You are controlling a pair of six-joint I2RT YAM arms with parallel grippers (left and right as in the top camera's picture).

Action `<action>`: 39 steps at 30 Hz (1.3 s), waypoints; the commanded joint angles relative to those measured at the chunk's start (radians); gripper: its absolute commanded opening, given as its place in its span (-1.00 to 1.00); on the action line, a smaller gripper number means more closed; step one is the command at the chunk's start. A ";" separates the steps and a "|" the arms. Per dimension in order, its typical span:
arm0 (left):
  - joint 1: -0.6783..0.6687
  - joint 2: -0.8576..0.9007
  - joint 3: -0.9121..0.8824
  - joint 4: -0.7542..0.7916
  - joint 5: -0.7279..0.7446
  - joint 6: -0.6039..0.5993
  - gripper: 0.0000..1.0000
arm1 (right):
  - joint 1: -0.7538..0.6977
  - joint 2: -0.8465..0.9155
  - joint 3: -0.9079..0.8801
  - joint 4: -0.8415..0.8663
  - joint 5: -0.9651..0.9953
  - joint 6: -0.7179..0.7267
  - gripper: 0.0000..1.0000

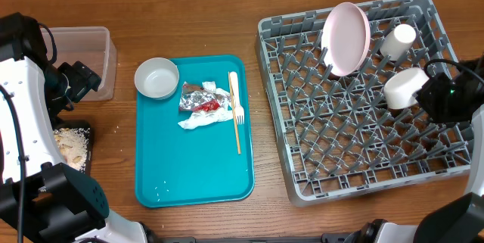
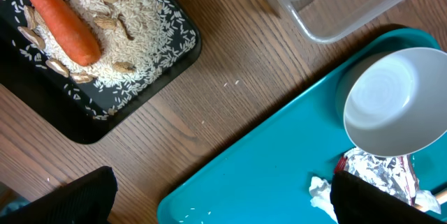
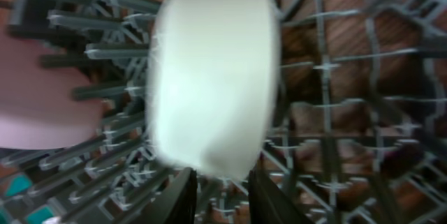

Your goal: Sort waste into correct bins and load items into the dishwasher rack

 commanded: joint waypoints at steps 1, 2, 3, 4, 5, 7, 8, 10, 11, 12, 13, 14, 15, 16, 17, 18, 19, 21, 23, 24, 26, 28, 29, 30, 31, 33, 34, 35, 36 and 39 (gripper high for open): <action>0.000 -0.021 0.019 0.002 -0.013 -0.021 1.00 | 0.001 0.000 0.116 -0.035 0.127 0.039 -0.21; 0.000 -0.021 0.019 0.002 -0.013 -0.021 1.00 | 0.002 0.000 0.146 -0.057 0.138 0.039 0.02; 0.000 -0.021 0.019 0.003 -0.013 -0.021 1.00 | 0.002 0.000 0.166 -0.071 0.143 0.038 0.26; 0.000 -0.021 0.019 0.003 -0.013 -0.021 0.99 | 0.002 0.000 0.191 -0.087 0.143 0.039 0.79; 0.000 -0.021 0.019 0.003 -0.013 -0.021 1.00 | 0.002 0.000 0.210 -0.100 0.143 0.039 1.00; 0.000 -0.021 0.019 0.004 -0.013 -0.021 1.00 | 0.003 0.000 0.240 -0.125 0.142 0.043 1.00; 0.000 -0.021 0.019 0.003 -0.013 -0.021 1.00 | 0.004 0.000 0.248 -0.135 0.137 0.050 0.99; 0.000 -0.021 0.019 0.004 -0.013 -0.021 1.00 | 0.012 0.000 0.254 -0.150 0.089 0.049 1.00; 0.000 -0.021 0.019 0.004 -0.013 -0.021 1.00 | 0.017 0.000 0.254 -0.154 0.063 0.049 1.00; 0.000 -0.021 0.019 0.004 -0.013 -0.021 1.00 | 0.027 0.000 0.253 -0.160 0.019 0.034 1.00; 0.000 -0.021 0.019 0.004 -0.013 -0.021 1.00 | 0.039 0.000 0.253 -0.161 -0.027 0.003 1.00; 0.000 -0.021 0.019 0.004 -0.013 -0.021 1.00 | 0.056 0.000 0.254 -0.160 -0.076 -0.032 1.00; 0.000 -0.021 0.019 0.004 -0.013 -0.021 1.00 | 0.076 -0.001 0.253 -0.158 -0.117 -0.058 0.99; 0.000 -0.021 0.019 0.004 -0.013 -0.021 0.99 | 0.102 -0.002 0.253 -0.154 -0.153 -0.079 1.00; 0.000 -0.021 0.019 0.005 -0.013 -0.021 1.00 | 0.137 -0.002 0.254 -0.148 -0.190 -0.102 1.00; 0.000 -0.021 0.019 0.005 -0.013 -0.021 1.00 | 0.171 -0.002 0.254 -0.143 -0.218 -0.117 1.00; 0.000 -0.021 0.019 0.006 -0.013 -0.021 1.00 | 0.209 -0.002 0.253 -0.135 -0.247 -0.130 1.00; 0.000 -0.021 0.019 0.012 -0.013 -0.021 0.99 | 0.300 -0.002 0.253 -0.105 -0.270 -0.141 1.00; 0.000 -0.021 0.019 0.019 0.002 -0.022 1.00 | 0.386 -0.002 0.253 -0.056 -0.270 -0.141 1.00; 0.000 -0.021 0.019 0.016 0.024 -0.020 1.00 | 0.431 -0.002 0.253 -0.022 -0.270 -0.140 1.00; 0.000 -0.021 0.019 -0.004 0.056 -0.020 1.00 | 0.502 -0.002 0.253 0.030 -0.270 -0.134 1.00; 0.000 -0.021 0.019 -0.026 0.069 -0.020 1.00 | 0.570 0.000 0.253 0.074 -0.271 -0.120 1.00; 0.000 -0.021 0.019 -0.025 0.070 -0.020 1.00 | 0.611 0.001 0.253 0.100 -0.270 -0.121 1.00; 0.000 -0.021 0.019 -0.019 0.068 -0.021 1.00 | 0.644 0.005 0.253 0.121 -0.270 -0.120 1.00; 0.000 -0.021 0.019 -0.010 0.061 -0.021 0.99 | 0.678 0.009 0.253 0.141 -0.270 -0.119 1.00; 0.001 -0.021 0.019 0.016 0.047 -0.024 1.00 | 0.751 0.027 0.253 0.180 -0.261 -0.116 1.00; 0.002 -0.021 0.019 0.027 0.032 -0.039 1.00 | 0.784 0.039 0.253 0.196 -0.248 -0.109 0.99; 0.005 -0.021 0.019 0.035 0.013 -0.066 0.99 | 0.822 0.056 0.253 0.212 -0.210 -0.079 0.99; 0.008 -0.021 0.019 0.037 0.004 -0.099 1.00 | 0.847 0.069 0.253 0.222 -0.177 -0.053 1.00; 0.024 -0.021 0.019 0.036 0.023 -0.158 1.00 | 0.929 0.126 0.253 0.248 -0.103 -0.014 1.00</action>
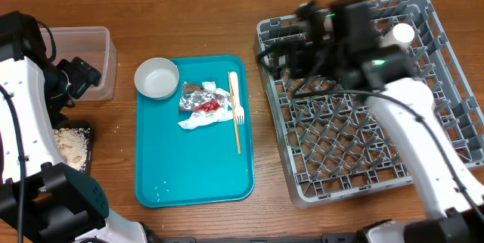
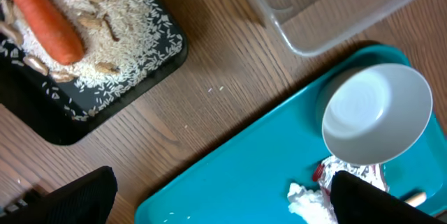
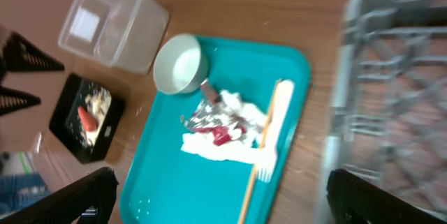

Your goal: Sort waste into correct bins and load items into the dishwasher rack

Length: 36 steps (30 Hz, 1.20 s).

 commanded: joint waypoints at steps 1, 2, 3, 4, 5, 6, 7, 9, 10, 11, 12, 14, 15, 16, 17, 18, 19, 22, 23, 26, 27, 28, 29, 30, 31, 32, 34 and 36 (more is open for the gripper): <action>0.022 -0.021 0.019 0.003 0.015 -0.071 1.00 | 0.069 0.072 0.019 0.021 0.089 0.052 1.00; 0.022 -0.021 0.019 0.006 0.037 -0.047 0.98 | 0.085 0.090 0.019 0.029 0.089 0.052 1.00; 0.022 -0.021 0.019 0.010 0.066 -0.013 0.92 | 0.099 0.105 0.019 0.039 0.089 0.052 0.99; 0.018 -0.021 0.016 0.017 0.107 0.030 0.89 | 0.110 0.120 0.019 0.051 0.089 0.052 1.00; 0.011 -0.021 0.010 0.028 0.154 0.080 0.89 | 0.117 0.130 0.019 0.061 0.089 0.052 1.00; 0.000 -0.021 0.001 0.039 0.207 0.143 0.89 | 0.121 0.135 0.019 0.072 0.089 0.053 1.00; -0.013 -0.021 -0.011 0.053 0.244 0.185 0.87 | 0.122 0.136 0.019 0.080 0.089 0.056 1.00; -0.053 -0.021 -0.043 0.075 0.274 0.220 0.75 | 0.122 0.135 0.020 0.090 0.088 0.056 1.00; -0.076 -0.021 -0.061 0.086 0.270 0.219 0.73 | 0.121 0.134 0.021 0.091 0.088 0.056 1.00; -0.100 -0.021 -0.082 0.103 0.267 0.219 0.72 | 0.117 0.134 0.021 0.089 0.088 0.056 1.00; -0.129 -0.021 -0.109 0.127 0.261 0.219 0.71 | 0.113 0.134 0.021 0.085 0.088 0.056 1.00; -0.181 -0.019 -0.166 0.184 0.227 0.178 0.69 | 0.109 0.134 0.021 0.071 0.088 0.056 1.00; -0.203 -0.017 -0.192 0.214 0.209 0.145 0.68 | 0.109 0.134 0.021 0.065 0.088 0.056 0.99; -0.225 -0.013 -0.219 0.249 0.195 0.108 0.66 | 0.109 0.134 0.021 0.059 0.088 0.056 0.99; -0.242 -0.008 -0.237 0.279 0.190 0.085 0.62 | 0.109 0.134 0.021 0.055 0.088 0.056 1.00; -0.256 -0.001 -0.251 0.304 0.187 0.068 0.58 | 0.109 0.134 0.021 0.051 0.089 0.055 1.00; -0.265 0.007 -0.256 0.321 0.183 0.051 0.53 | 0.109 0.134 0.021 0.048 0.089 0.055 1.00; -0.273 0.038 -0.257 0.345 0.146 -0.019 0.37 | 0.109 0.134 0.021 0.035 0.089 0.054 1.00; -0.273 0.047 -0.257 0.348 0.134 -0.042 0.31 | 0.109 0.134 0.021 0.034 0.089 0.051 1.00; -0.273 0.084 -0.257 0.348 0.088 -0.110 0.28 | 0.109 0.134 0.021 0.034 0.089 0.051 1.00; -0.273 0.097 -0.257 0.346 0.076 -0.125 0.28 | 0.109 0.134 0.021 0.034 0.089 0.051 1.00; -0.273 0.109 -0.257 0.343 0.065 -0.142 0.28 | 0.109 0.134 0.021 0.033 0.089 0.051 1.00; -0.273 0.122 -0.257 0.341 0.057 -0.161 0.28 | 0.109 0.134 0.021 0.030 0.089 0.051 1.00; -0.273 0.134 -0.257 0.341 0.055 -0.171 0.29 | 0.109 0.134 0.021 0.026 0.089 0.051 1.00; -0.272 0.145 -0.257 0.343 0.052 -0.182 0.29 | 0.109 0.134 0.021 0.023 0.089 0.051 1.00; -0.270 0.158 -0.257 0.343 0.047 -0.197 0.29 | 0.109 0.134 0.021 0.021 0.089 0.051 0.99; -0.266 0.179 -0.257 0.346 0.034 -0.219 0.29 | 0.109 0.134 0.021 0.015 0.089 0.051 1.00; -0.263 0.201 -0.257 0.352 0.006 -0.239 0.29 | 0.109 0.134 0.021 0.010 0.089 0.051 1.00</action>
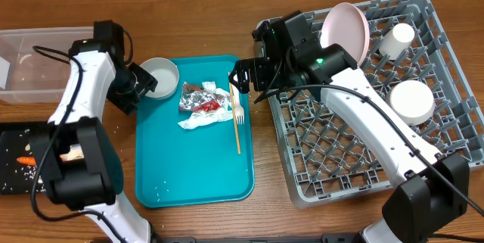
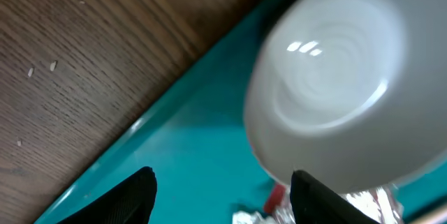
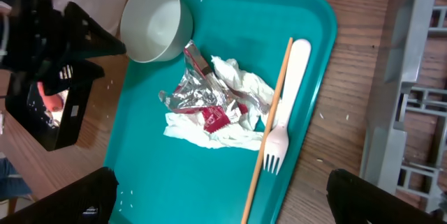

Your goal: Sort waste into correct bins and load items into the dishwasher rack

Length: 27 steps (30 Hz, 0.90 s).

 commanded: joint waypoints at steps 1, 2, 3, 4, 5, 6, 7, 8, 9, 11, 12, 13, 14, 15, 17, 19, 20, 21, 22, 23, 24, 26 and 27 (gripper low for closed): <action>0.014 0.040 -0.006 0.010 -0.066 -0.075 0.28 | -0.004 -0.015 0.021 -0.003 0.010 0.000 1.00; 0.016 0.051 -0.006 0.017 -0.066 -0.074 0.29 | -0.004 -0.015 0.021 -0.006 0.010 0.000 1.00; 0.018 0.064 -0.006 0.022 -0.065 -0.075 0.25 | -0.004 -0.015 0.021 -0.007 0.013 0.000 1.00; 0.019 0.074 -0.006 0.026 -0.065 -0.075 0.20 | -0.004 -0.015 0.021 -0.008 0.019 0.000 1.00; 0.018 0.083 -0.006 0.031 -0.065 -0.074 0.18 | -0.004 -0.015 0.021 -0.008 0.025 0.000 1.00; 0.018 0.094 -0.006 0.040 -0.065 -0.074 0.14 | -0.004 -0.015 0.021 -0.008 0.025 0.000 1.00; 0.018 0.100 -0.006 0.049 -0.065 -0.074 0.12 | -0.004 -0.015 0.021 -0.008 0.024 0.000 1.00; 0.018 0.110 -0.006 0.060 -0.065 -0.072 0.08 | -0.004 -0.015 0.021 -0.008 0.024 0.000 1.00; 0.018 0.115 -0.006 0.073 -0.057 -0.065 0.05 | -0.004 -0.015 0.021 -0.008 0.024 0.000 1.00; 0.018 0.122 -0.006 0.085 -0.057 -0.063 -0.11 | -0.004 -0.015 0.021 -0.011 0.024 0.000 1.00; 0.018 0.123 -0.006 0.087 -0.056 -0.063 -0.38 | -0.004 -0.015 0.021 -0.013 0.024 0.000 1.00; 0.018 0.123 -0.006 0.086 -0.057 -0.063 -0.51 | -0.004 -0.015 0.021 -0.013 0.024 0.000 1.00; 0.018 0.123 -0.006 0.083 -0.056 -0.063 -0.71 | -0.004 -0.015 0.021 -0.014 0.025 0.000 1.00; 0.018 0.123 -0.005 0.080 -0.053 -0.063 -0.88 | -0.004 -0.015 0.021 -0.014 0.025 0.000 1.00; 0.018 0.123 -0.005 0.069 -0.050 -0.063 -0.92 | -0.004 -0.015 0.021 -0.013 0.025 0.000 1.00; 0.018 0.122 -0.003 0.049 -0.050 -0.063 -0.92 | -0.004 -0.015 0.021 -0.014 0.025 0.000 1.00; 0.018 0.122 0.000 0.037 -0.050 -0.061 -0.92 | -0.004 -0.015 0.021 -0.014 0.025 0.000 1.00; 0.018 0.122 0.004 0.024 -0.049 -0.051 -0.92 | -0.004 -0.015 0.021 -0.014 0.025 0.000 1.00; 0.018 0.122 0.010 0.011 -0.049 -0.039 -0.92 | -0.004 -0.015 0.021 -0.014 0.025 0.000 1.00; 0.018 0.121 0.017 -0.008 -0.049 -0.024 -0.92 | -0.004 -0.015 0.021 -0.014 0.025 0.001 1.00; 0.016 0.117 0.024 -0.026 -0.049 -0.015 -0.92 | -0.004 -0.015 0.021 -0.014 0.025 0.001 1.00; 0.013 0.106 0.037 -0.068 -0.050 -0.013 -0.92 | -0.004 -0.015 0.021 -0.014 0.029 0.001 1.00; 0.011 0.098 0.043 -0.085 -0.050 -0.009 -0.92 | -0.004 -0.015 0.021 -0.014 0.032 0.001 1.00</action>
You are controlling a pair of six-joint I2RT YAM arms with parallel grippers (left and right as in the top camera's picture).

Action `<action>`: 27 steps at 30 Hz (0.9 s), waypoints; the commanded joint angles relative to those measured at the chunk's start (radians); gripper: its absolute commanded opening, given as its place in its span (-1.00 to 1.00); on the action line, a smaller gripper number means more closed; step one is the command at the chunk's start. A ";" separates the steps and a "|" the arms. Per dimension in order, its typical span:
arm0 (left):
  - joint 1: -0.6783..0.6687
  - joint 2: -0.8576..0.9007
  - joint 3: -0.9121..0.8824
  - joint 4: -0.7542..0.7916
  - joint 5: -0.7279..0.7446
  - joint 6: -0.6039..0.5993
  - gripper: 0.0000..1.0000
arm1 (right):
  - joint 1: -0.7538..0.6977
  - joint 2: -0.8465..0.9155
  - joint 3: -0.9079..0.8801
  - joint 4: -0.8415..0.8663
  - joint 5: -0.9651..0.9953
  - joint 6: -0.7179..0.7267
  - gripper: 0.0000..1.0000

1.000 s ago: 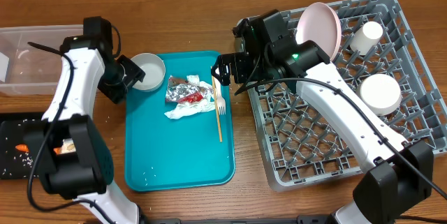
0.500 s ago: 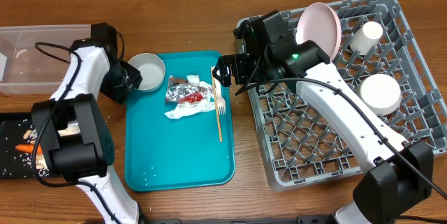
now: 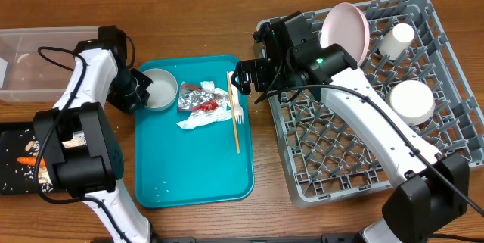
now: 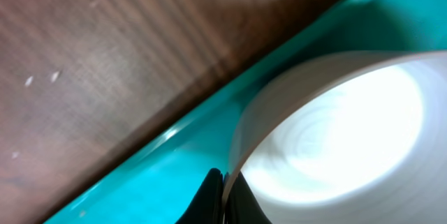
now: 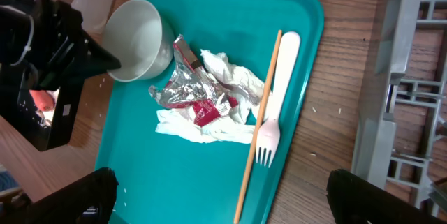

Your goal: Sort waste into correct bins and load items into the dishwasher rack

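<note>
A white bowl [image 3: 160, 89] sits at the far left corner of the teal tray [image 3: 197, 175]. My left gripper [image 3: 140, 91] is shut on its left rim. In the left wrist view the fingertips [image 4: 213, 189] pinch the bowl's [image 4: 335, 133] thin wall. My right gripper [image 3: 243, 76] hovers open above the tray's far right corner, over a white plastic fork [image 5: 272, 112] and a wooden chopstick [image 5: 258, 126]. Crumpled foil wrapper [image 5: 185, 88] and white tissue [image 5: 209, 133] lie between the bowl [image 5: 136, 39] and the fork.
A grey dish rack [image 3: 363, 175] on the right holds a pink plate [image 3: 346, 37] and two white cups [image 3: 398, 38] [image 3: 411, 101]. A clear plastic bin [image 3: 38, 61] stands far left, with a black tray of rice and carrot [image 3: 23, 160] in front of it.
My left gripper was open at the bowl and is now shut on its rim. The bowl sits slightly nearer the front. The right gripper has barely shifted.
At first my right gripper was in the rack at a white cup and the left hung by the clear bin. Then the right arm was over the rack's left side, the cup left standing. Later both grippers were open at the tray. Now the left holds the bowl.
</note>
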 commanded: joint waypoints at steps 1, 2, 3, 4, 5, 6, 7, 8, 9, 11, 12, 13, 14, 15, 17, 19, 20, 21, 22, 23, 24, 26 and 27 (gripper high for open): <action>0.000 -0.010 0.019 -0.053 -0.023 0.041 -0.92 | -0.004 -0.015 0.021 0.002 0.018 0.002 1.00; -0.002 -0.027 0.024 -0.060 -0.016 0.058 -0.92 | -0.004 -0.015 0.021 0.000 0.026 0.002 1.00; -0.004 -0.045 0.025 -0.063 -0.008 0.071 -0.92 | -0.004 -0.015 0.021 -0.001 0.033 0.002 1.00; -0.007 -0.066 0.025 -0.066 -0.001 0.086 -0.92 | -0.004 -0.015 0.021 -0.004 0.039 0.002 1.00; -0.010 -0.089 0.025 -0.066 0.010 0.106 -0.92 | -0.004 -0.015 0.021 -0.006 0.041 0.002 1.00; -0.013 -0.111 0.025 -0.068 0.024 0.134 -0.92 | -0.004 -0.015 0.021 -0.010 0.043 0.002 0.99; -0.017 -0.132 0.025 -0.074 0.036 0.156 -0.92 | -0.004 -0.015 0.021 -0.013 0.043 0.002 1.00; -0.025 -0.152 0.025 -0.088 0.052 0.173 -0.92 | -0.004 -0.015 0.021 -0.016 0.043 0.002 1.00; -0.034 -0.164 0.025 -0.106 0.063 0.176 -0.92 | -0.004 -0.015 0.021 -0.019 0.043 0.002 1.00; -0.062 -0.170 0.025 -0.155 0.093 0.177 -0.92 | -0.004 -0.015 0.021 -0.019 0.047 0.007 1.00; -0.080 -0.170 0.022 -0.180 0.108 0.179 -0.92 | -0.004 -0.015 0.021 -0.019 0.056 0.027 1.00; -0.103 -0.169 0.013 -0.198 0.108 0.181 -0.91 | -0.004 -0.015 0.021 -0.019 0.070 0.051 1.00; -0.126 -0.169 0.002 -0.212 0.106 0.181 -0.91 | -0.004 -0.015 0.021 -0.020 0.082 0.073 0.99; -0.154 -0.169 -0.011 -0.227 0.100 0.181 -0.91 | -0.004 -0.015 0.021 -0.022 0.087 0.082 1.00; -0.200 -0.169 -0.028 -0.241 0.098 0.181 -0.92 | -0.004 -0.015 0.021 -0.031 0.098 0.085 0.99; -0.241 -0.169 -0.032 -0.248 0.092 0.181 -0.91 | -0.009 -0.015 0.021 -0.043 0.112 0.085 1.00; -0.256 -0.169 -0.032 -0.249 0.082 0.180 -0.91 | -0.013 -0.015 0.021 -0.050 0.116 0.085 0.99; -0.269 -0.169 -0.032 -0.249 0.072 0.180 -0.92 | -0.018 -0.015 0.021 -0.055 0.118 0.085 1.00; -0.283 -0.169 -0.033 -0.253 0.063 0.180 -0.92 | -0.023 -0.015 0.021 -0.058 0.117 0.086 1.00; -0.294 -0.169 -0.035 -0.261 0.055 0.180 -0.92 | -0.029 -0.015 0.021 -0.060 0.117 0.089 1.00; -0.305 -0.169 -0.039 -0.267 0.046 0.180 -0.91 | -0.033 -0.015 0.021 -0.061 0.117 0.093 1.00; -0.323 -0.169 -0.054 -0.276 0.026 0.179 -0.91 | -0.041 -0.015 0.021 -0.063 0.117 0.103 0.99; -0.329 -0.169 -0.066 -0.276 0.018 0.175 -0.92 | -0.044 -0.015 0.021 -0.063 0.117 0.104 1.00</action>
